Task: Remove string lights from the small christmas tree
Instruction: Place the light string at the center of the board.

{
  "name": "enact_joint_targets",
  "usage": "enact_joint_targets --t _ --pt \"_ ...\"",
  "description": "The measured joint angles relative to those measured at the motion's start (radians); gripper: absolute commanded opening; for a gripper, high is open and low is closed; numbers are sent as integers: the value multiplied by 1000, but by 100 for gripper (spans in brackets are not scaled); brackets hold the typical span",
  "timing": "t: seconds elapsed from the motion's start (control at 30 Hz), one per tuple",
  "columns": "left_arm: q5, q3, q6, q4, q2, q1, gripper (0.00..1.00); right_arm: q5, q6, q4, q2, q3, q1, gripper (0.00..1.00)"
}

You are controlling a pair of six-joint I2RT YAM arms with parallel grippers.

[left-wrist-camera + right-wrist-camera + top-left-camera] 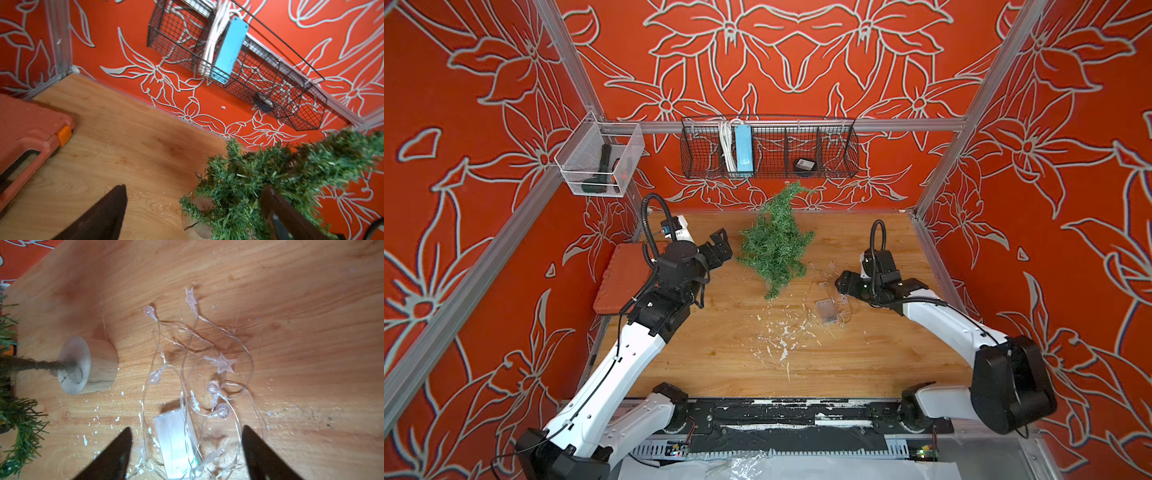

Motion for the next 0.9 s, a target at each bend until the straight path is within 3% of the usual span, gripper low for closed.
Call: enact_joint_targets --t 0.23,0.6,0.9 --pt "-111 -41 12 31 8 27 98 143 16 -34 -164 74 0 98" --pt "-144 -287 265 433 249 219 98 361 42 -50 -206 112 -3 99" --pt "-156 -454 391 678 425 246 98 477 4 -34 -254 99 -13 99"
